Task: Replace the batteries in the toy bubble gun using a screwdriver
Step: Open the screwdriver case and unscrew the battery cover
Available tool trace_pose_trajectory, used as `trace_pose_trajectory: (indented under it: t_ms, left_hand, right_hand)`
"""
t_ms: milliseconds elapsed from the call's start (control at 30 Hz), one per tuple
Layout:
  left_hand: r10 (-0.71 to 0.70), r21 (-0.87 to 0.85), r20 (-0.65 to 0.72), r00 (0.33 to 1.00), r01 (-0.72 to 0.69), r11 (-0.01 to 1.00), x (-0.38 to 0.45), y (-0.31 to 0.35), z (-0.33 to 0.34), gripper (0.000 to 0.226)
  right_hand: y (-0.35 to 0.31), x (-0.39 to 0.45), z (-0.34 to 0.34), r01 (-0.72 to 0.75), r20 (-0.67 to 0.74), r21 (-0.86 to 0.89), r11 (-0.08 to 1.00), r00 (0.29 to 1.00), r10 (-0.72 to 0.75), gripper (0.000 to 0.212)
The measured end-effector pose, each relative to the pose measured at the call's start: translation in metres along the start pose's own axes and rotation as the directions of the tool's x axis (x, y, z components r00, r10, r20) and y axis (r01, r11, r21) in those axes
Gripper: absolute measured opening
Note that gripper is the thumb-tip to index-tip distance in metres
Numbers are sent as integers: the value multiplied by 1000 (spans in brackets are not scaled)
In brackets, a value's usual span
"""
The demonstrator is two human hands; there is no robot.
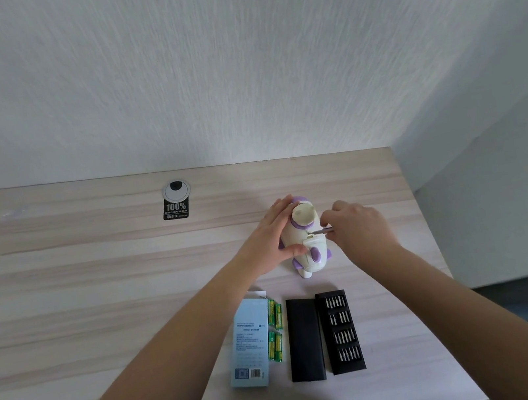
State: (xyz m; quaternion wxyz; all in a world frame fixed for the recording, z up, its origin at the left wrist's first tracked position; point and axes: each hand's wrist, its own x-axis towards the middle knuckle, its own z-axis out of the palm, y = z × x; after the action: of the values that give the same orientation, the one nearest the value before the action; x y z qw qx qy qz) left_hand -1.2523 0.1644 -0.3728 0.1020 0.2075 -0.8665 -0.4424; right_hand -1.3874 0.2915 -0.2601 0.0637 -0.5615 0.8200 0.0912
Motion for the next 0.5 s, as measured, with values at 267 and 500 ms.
trace_pose_trajectory:
  t_ms: [267,500]
  left_hand:
    - [3,-3,1,1000,-3,1000,-1,1,-1,88]
    - [1,-19,-2,1000,-1,1000,0,1,-1,89]
  right_hand:
    - [16,-9,10,-41,-68,132,990,996,51,21]
    - [13,-20,23,-37,-73,609,792,992,102,13]
